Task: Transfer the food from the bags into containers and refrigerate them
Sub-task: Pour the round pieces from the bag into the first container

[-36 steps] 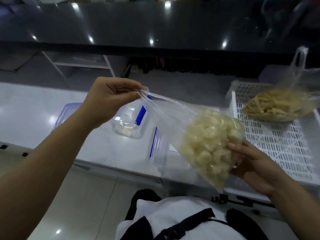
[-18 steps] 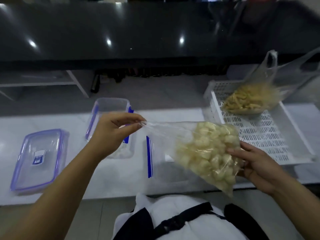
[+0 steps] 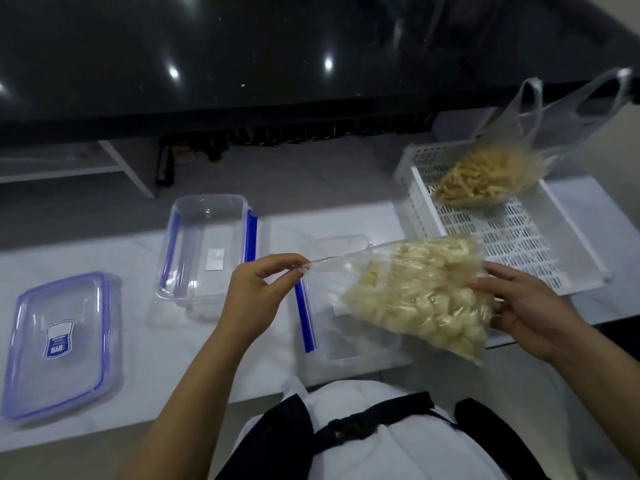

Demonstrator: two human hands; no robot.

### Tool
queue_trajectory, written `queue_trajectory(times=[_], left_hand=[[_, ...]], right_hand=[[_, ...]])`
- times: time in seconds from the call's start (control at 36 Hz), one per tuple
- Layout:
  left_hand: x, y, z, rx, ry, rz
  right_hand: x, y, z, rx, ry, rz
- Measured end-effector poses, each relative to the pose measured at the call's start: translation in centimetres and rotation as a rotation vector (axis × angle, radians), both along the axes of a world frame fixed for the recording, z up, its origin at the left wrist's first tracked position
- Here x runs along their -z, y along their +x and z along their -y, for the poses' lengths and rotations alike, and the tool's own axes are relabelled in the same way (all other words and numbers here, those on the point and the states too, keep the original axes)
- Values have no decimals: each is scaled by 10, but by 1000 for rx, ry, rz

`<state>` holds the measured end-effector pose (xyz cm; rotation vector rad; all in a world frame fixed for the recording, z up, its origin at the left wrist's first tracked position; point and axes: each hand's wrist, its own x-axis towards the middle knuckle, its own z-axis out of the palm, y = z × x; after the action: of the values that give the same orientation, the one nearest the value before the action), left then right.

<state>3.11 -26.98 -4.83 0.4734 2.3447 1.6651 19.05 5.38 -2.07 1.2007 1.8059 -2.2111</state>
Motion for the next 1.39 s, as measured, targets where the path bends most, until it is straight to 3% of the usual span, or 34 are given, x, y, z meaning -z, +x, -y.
queue_trajectory(times=[0.72,1.19,1.39], left_hand=[[24,12,4,73,-97,7],[26,24,-2,89,-216,-18],[28,27,-1,96,-231,-19]], right_hand=[[-34,-25,21,10,196,3],[-64,-70,65,-273,396,-63],[-62,-77,74,-278,426,-69]])
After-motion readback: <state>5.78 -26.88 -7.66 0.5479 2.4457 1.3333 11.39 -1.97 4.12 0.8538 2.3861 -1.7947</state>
